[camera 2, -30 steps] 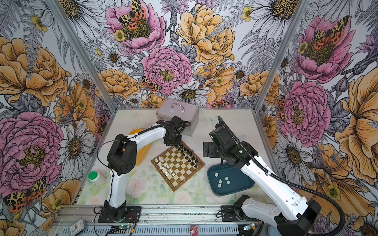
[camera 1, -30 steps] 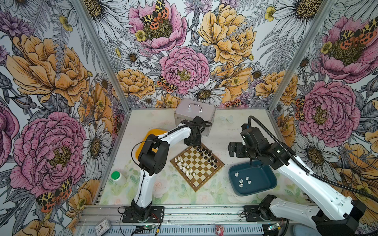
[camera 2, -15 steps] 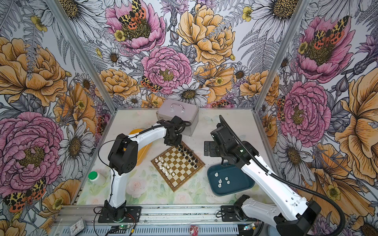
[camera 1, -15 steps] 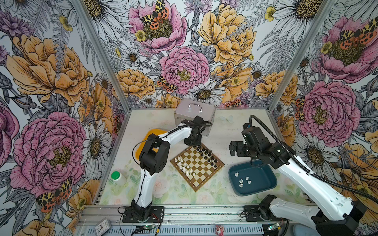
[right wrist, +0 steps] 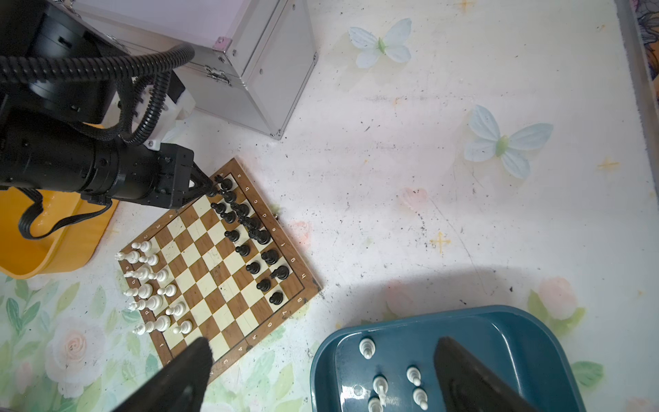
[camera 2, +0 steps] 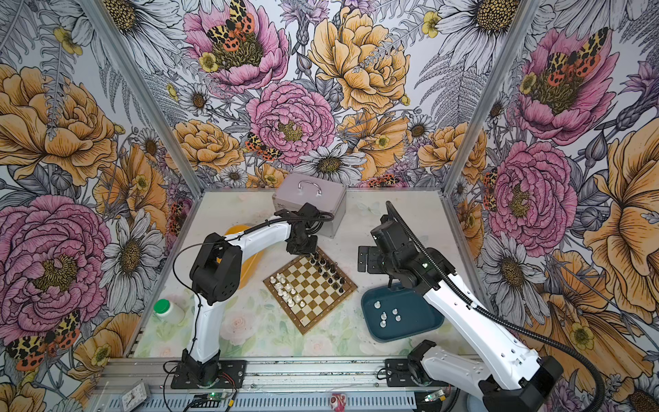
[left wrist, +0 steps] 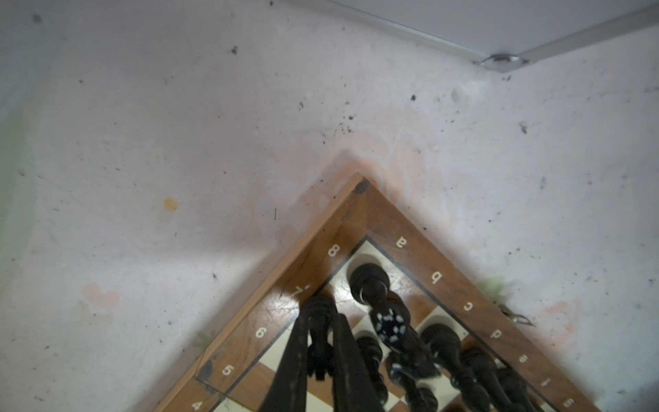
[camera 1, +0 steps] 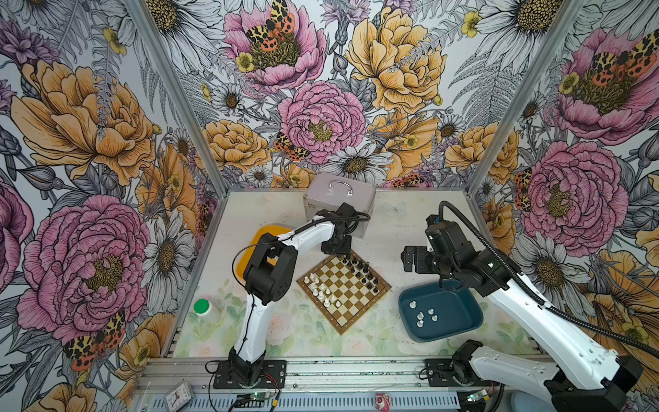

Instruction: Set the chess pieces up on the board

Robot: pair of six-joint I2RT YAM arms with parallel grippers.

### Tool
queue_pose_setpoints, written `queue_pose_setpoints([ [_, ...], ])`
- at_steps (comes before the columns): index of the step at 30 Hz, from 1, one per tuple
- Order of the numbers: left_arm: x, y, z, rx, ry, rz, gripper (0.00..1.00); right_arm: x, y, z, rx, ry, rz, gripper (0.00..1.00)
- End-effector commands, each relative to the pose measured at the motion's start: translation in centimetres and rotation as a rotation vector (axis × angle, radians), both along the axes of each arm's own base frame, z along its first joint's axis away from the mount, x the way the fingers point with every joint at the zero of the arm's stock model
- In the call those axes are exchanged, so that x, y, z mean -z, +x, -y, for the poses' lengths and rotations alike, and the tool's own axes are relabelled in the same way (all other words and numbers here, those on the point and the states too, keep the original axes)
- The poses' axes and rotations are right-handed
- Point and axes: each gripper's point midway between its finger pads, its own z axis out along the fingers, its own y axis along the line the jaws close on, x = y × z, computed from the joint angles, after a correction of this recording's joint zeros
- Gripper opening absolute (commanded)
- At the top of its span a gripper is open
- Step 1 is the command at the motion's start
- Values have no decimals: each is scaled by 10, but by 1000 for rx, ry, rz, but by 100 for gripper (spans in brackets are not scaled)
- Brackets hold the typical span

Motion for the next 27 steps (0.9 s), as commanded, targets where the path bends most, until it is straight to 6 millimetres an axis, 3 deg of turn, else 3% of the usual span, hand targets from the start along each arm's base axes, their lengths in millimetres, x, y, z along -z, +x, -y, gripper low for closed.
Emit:
queue_pose_setpoints([
  [1, -17, 7, 3, -4, -27, 29, 9, -2, 0, 2, -7, 4, 17, 100],
  [10, -58, 7, 9, 7, -33, 93, 9, -3, -4, 4, -10, 12, 24, 99],
  [15, -88, -2, 23, 29, -51, 137, 9, -2, -12, 6, -16, 33, 25, 100],
  [23, -124, -36, 61, 84, -87, 186, 10, 2, -40, 16, -27, 78, 18, 99],
  [27, -129, -63, 85, 116, -104, 188, 10, 4, -55, 24, -32, 77, 7, 99],
])
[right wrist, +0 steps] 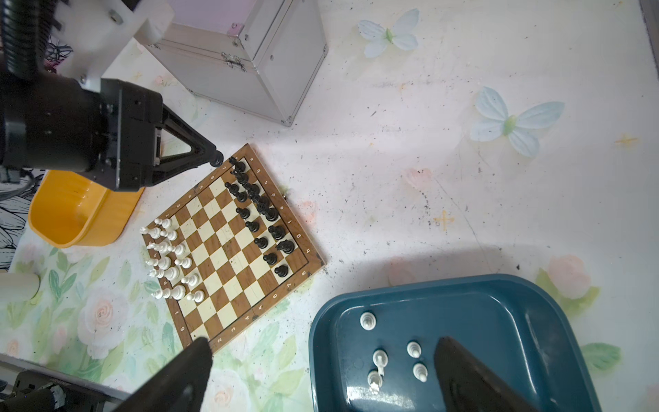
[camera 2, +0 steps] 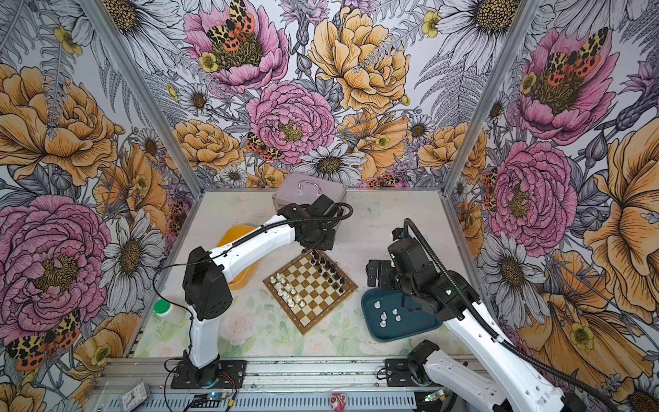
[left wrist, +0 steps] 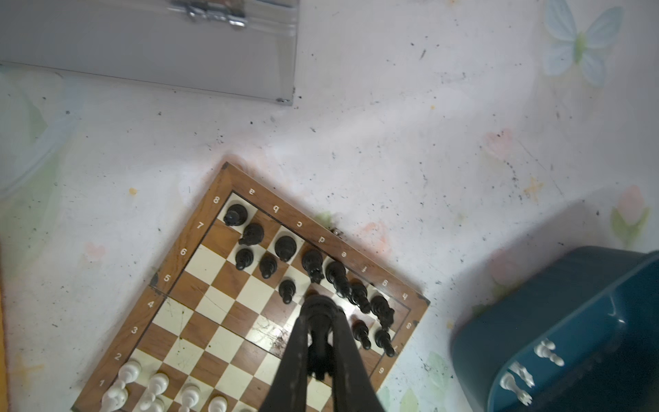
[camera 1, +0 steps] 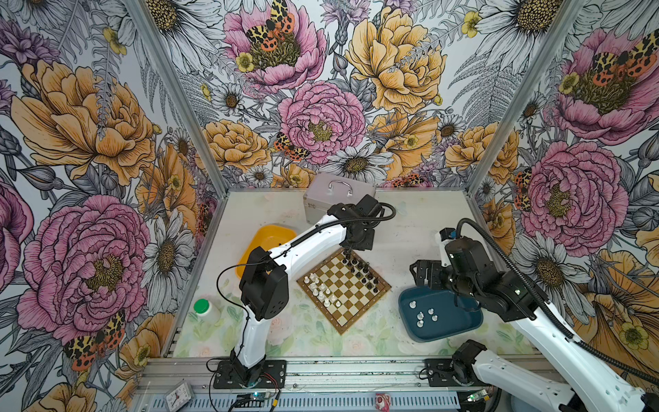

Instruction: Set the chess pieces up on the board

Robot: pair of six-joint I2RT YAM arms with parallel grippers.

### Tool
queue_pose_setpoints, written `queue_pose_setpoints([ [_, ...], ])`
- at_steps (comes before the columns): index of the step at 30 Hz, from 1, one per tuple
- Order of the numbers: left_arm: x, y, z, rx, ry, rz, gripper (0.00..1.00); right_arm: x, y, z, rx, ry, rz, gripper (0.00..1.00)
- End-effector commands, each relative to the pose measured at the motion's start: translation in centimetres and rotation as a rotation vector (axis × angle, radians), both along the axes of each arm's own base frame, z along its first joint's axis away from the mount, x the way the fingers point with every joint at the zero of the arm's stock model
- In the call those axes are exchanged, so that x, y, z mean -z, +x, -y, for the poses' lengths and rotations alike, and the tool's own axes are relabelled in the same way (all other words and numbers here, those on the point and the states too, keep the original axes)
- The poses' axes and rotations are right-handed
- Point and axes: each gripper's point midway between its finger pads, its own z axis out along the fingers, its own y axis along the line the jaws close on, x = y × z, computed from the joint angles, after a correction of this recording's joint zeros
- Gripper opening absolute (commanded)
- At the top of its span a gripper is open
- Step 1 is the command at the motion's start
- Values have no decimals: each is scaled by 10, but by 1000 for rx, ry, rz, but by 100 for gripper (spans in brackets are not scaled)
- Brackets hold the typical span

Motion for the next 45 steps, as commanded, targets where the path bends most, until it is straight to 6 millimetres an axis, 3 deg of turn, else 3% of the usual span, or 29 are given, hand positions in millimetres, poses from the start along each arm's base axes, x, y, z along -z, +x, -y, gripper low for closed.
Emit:
queue_pose_setpoints([
  [1, -15, -20, 13, -6, -11, 24, 10, 3, -15, 8, -3, 2, -25, 99],
  [9, -1, -67, 61, 85, 7, 20, 11, 1, -43, 25, -3, 6, -24, 100],
  [17, 37, -87, 86, 154, 67, -16, 10, -8, -58, 39, 8, -8, -15, 99],
  [27, 75, -88, 85, 184, 146, -52, 9, -10, -66, 48, 33, -5, -7, 100],
  [45, 112, -79, 59, 151, 243, -92, 8, -7, -63, 54, 63, -31, -7, 99],
])
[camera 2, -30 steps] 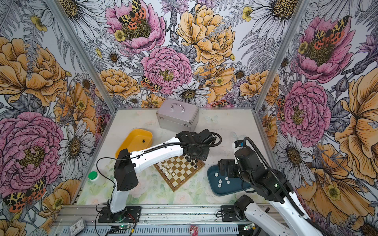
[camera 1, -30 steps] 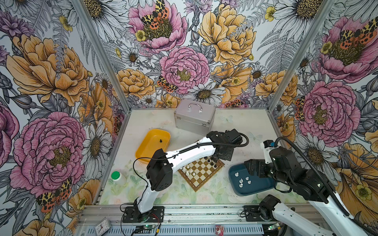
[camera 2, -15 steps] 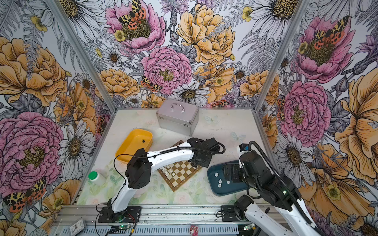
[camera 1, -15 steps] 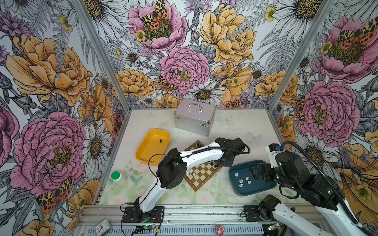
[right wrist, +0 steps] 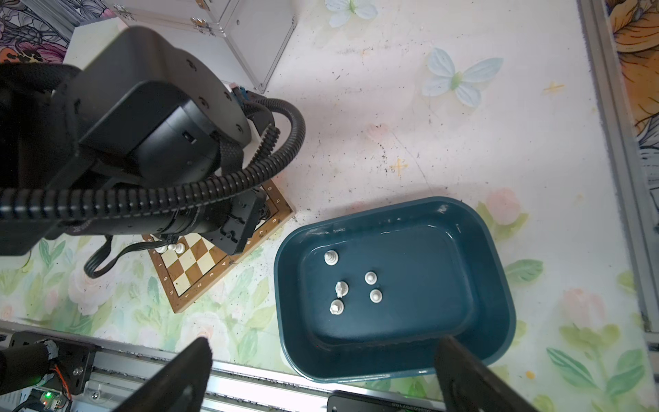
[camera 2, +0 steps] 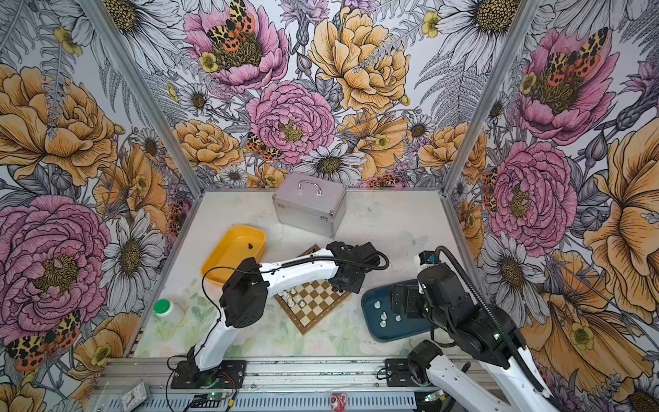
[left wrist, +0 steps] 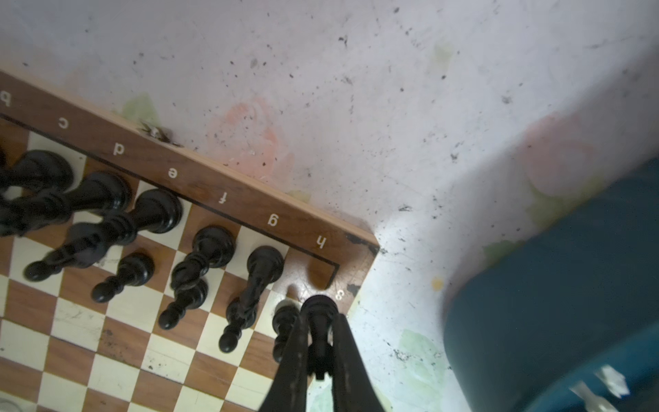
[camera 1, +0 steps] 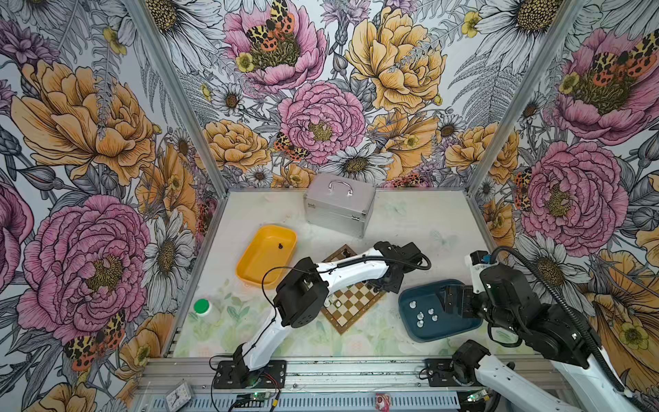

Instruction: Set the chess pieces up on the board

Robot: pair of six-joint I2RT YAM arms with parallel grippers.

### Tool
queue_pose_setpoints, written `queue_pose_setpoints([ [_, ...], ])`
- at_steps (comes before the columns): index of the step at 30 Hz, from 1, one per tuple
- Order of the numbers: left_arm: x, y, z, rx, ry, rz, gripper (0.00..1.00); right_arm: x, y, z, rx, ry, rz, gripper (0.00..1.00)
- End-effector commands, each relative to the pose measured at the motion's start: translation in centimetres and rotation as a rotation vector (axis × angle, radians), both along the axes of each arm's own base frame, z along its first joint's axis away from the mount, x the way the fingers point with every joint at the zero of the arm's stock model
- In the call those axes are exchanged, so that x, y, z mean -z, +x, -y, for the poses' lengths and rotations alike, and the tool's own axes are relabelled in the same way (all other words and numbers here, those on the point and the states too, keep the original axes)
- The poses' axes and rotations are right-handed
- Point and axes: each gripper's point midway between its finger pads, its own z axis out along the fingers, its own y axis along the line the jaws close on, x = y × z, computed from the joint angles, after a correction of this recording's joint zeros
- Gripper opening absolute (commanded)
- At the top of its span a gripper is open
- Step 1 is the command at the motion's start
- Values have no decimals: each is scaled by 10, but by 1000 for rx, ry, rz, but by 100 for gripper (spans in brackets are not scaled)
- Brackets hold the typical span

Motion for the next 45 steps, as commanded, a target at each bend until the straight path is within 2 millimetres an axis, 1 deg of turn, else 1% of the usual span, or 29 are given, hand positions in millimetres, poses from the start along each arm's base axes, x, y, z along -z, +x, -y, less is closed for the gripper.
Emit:
queue_pose_setpoints([
  [1, 12, 7, -7, 2, 40, 11, 8, -4, 1, 5, 28, -6, 19, 99],
  [6, 13, 10, -4, 6, 35, 10, 9, -4, 1, 6, 30, -8, 21, 100],
  [15, 18, 13, -5, -2, 40, 4, 11, -4, 1, 6, 26, -14, 20, 100],
  [26, 12, 15, -3, -2, 28, 16, 11, -2, 2, 7, 31, -21, 16, 100],
  [41, 12, 17, 3, 19, 19, 16, 13, -6, 1, 7, 44, 0, 22, 99],
  [45, 11, 17, 1, 17, 22, 18, 13, -7, 2, 7, 45, -1, 24, 99],
])
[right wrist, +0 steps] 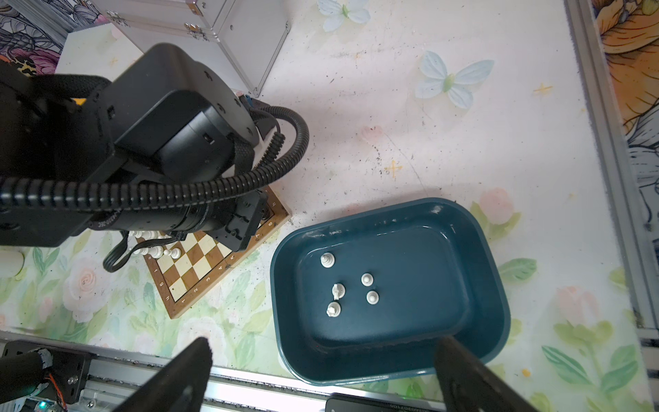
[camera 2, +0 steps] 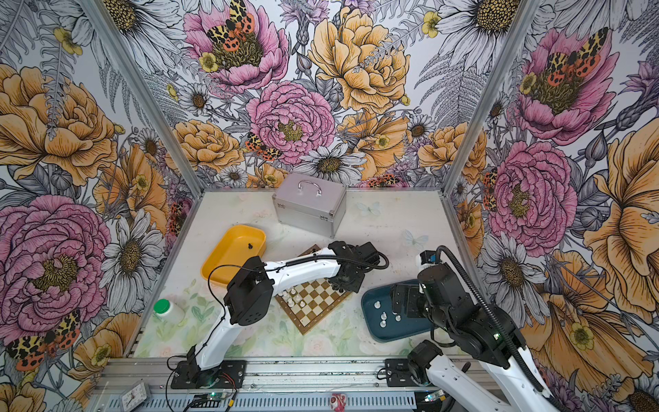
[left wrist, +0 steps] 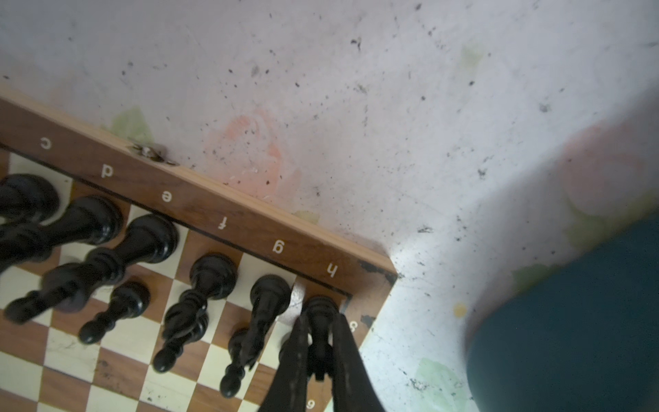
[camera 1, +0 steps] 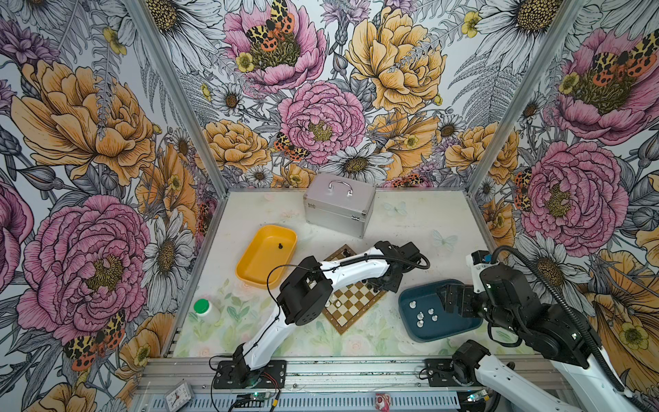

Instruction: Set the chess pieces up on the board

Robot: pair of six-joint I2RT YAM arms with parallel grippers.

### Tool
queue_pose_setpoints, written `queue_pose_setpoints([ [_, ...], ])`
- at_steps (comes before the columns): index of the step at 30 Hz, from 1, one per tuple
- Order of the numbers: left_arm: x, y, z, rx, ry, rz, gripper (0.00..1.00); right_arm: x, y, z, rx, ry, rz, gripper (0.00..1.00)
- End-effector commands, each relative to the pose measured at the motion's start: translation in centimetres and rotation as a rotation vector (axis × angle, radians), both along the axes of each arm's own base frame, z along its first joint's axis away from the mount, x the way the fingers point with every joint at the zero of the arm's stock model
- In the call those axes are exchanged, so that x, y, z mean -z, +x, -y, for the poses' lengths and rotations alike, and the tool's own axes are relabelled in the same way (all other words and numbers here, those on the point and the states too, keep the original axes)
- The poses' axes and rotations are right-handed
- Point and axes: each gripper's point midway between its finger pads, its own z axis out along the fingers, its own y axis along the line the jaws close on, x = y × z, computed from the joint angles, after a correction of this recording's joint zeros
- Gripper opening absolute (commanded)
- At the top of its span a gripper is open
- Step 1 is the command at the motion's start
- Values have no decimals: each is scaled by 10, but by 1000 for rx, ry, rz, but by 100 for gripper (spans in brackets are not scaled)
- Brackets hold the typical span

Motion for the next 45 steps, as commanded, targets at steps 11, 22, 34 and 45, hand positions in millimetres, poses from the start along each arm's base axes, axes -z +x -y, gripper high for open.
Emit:
queue_pose_setpoints([
  [11, -30, 12, 5, -2, -54, 54, 29, -6, 4, 3, 27, -2, 16, 100],
  [22, -95, 16, 15, -18, -233, 57, 32, -10, 11, -1, 23, -5, 21, 100],
  [34, -193, 90, -132, -327, -288, 285, 39, -21, 47, -32, -54, -21, 28, 99],
  [45, -142, 112, -319, -679, -144, 251, 41, -23, 122, -136, -278, -42, 16, 100],
])
